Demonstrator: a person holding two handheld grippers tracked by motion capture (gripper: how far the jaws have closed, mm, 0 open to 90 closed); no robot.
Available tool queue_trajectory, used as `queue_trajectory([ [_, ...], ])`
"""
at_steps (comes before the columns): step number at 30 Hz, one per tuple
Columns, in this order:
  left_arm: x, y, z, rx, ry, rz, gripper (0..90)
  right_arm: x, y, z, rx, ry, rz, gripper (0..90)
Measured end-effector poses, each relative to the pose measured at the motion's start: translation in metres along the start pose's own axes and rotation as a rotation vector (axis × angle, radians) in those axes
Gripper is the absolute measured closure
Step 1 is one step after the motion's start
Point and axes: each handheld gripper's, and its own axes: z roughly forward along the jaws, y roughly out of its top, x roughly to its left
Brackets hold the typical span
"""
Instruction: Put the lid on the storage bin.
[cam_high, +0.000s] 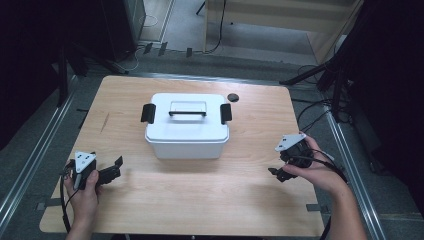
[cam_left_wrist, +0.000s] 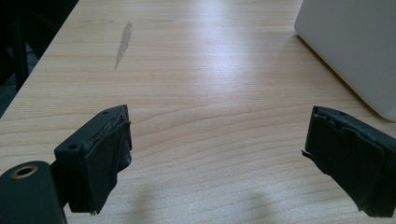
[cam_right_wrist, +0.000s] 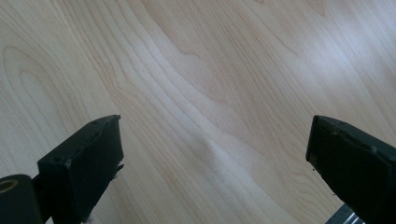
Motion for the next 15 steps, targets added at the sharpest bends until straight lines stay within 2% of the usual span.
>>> queue_trajectory([
  [15, 0.0, 0.0, 0.0, 0.002, 0.002, 0.004, 8.1, 0.013, -0.037, 0.007, -0.066, -0.013, 0.113, 0.9],
])
